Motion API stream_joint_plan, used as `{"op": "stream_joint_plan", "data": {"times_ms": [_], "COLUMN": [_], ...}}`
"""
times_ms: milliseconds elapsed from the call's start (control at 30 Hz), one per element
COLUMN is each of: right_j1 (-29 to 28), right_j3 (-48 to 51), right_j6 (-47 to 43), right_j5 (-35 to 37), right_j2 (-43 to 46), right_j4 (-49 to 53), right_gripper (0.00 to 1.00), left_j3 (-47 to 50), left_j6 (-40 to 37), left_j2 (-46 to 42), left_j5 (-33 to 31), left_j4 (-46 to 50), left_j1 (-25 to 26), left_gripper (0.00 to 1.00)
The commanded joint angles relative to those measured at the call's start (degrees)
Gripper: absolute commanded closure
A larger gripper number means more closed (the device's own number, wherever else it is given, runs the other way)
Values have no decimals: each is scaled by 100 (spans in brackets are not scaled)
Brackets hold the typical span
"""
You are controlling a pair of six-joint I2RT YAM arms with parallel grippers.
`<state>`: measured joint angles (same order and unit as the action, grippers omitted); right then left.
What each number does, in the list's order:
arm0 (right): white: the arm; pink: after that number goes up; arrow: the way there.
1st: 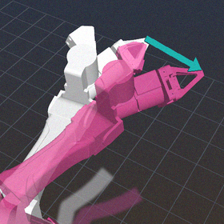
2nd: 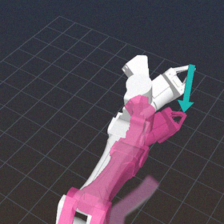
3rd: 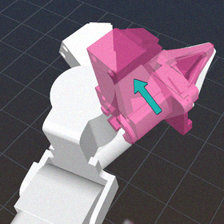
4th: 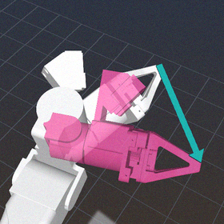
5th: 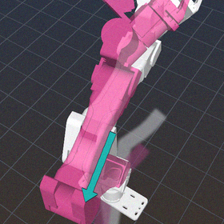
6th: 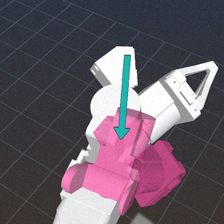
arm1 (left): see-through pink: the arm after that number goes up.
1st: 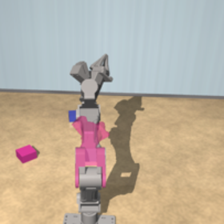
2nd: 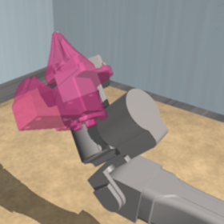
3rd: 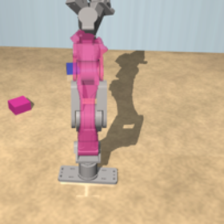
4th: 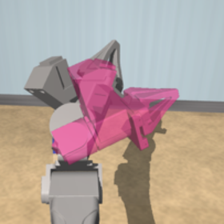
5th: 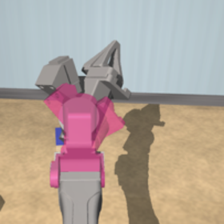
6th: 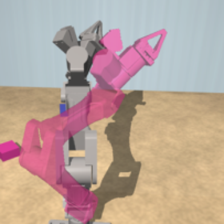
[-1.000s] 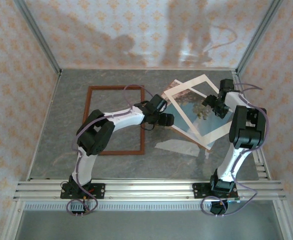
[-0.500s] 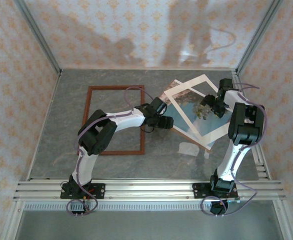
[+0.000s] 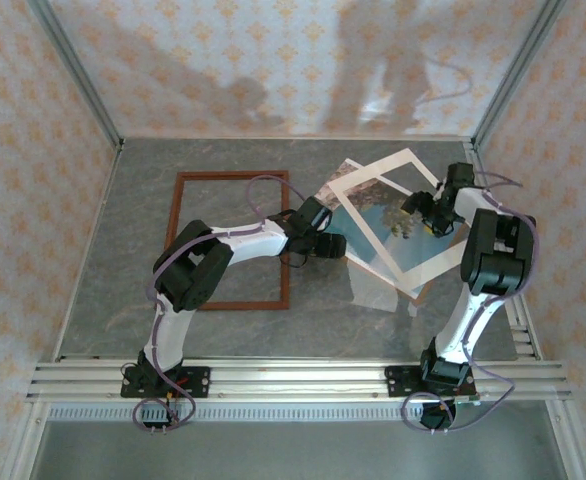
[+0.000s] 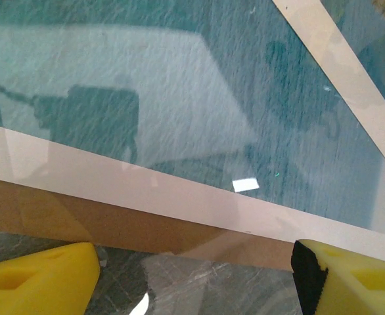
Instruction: Put the photo into the frame
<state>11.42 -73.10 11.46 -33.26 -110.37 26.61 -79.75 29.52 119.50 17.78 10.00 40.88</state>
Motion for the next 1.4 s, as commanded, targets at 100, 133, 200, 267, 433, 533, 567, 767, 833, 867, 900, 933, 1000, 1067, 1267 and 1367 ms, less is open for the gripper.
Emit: {"op": "stream_joint_plan", "data": {"times_ms": [100,133,200,267,433,533,567,767,833,867,900,933,1000,1067,1267,1367], "right_j1": [-5,2,33,59,66,54,62,47,38,22,18,19,10,5,-73,-100], "right_j3": [463,516,612,714,824,815,833,196,-186,-377,-543,-676,-931,-1079,-1403,-1320], "right_j6": [-20,-39,-67,-59,18,91,87,-61,-128,-188,-231,-260,-307,-338,-537,-601], "right_j5": [-1138,-1209,-1297,-1266,1,834,963,779,756,751,753,751,728,598,287,45], "right_j2": [472,523,606,710,1064,1190,1194,568,270,112,-30,-140,-395,-566,-944,-973], "right_j4": [-265,-337,-472,-602,-334,75,130,244,405,501,583,635,774,814,981,969], "right_gripper": [22,22,21,20,18,16,15,12,8,8,8,8,8,9,13,15], "left_j3": [236,231,229,231,223,238,241,282,275,275,275,274,266,242,179,179], "left_j6": [41,45,38,43,34,45,47,59,67,78,80,79,78,80,45,45], "left_j2": [224,223,223,233,216,218,224,214,208,208,201,202,210,210,241,257], "left_j5": [103,98,89,94,63,48,46,18,16,27,25,31,27,35,18,24], "left_j4": [249,249,255,258,280,259,249,231,235,223,224,222,211,224,287,277], "left_j1": [43,42,43,42,43,42,36,42,43,43,42,40,43,43,41,41], "left_gripper": [21,20,20,20,21,21,21,21,21,21,21,21,21,21,21,21]}}
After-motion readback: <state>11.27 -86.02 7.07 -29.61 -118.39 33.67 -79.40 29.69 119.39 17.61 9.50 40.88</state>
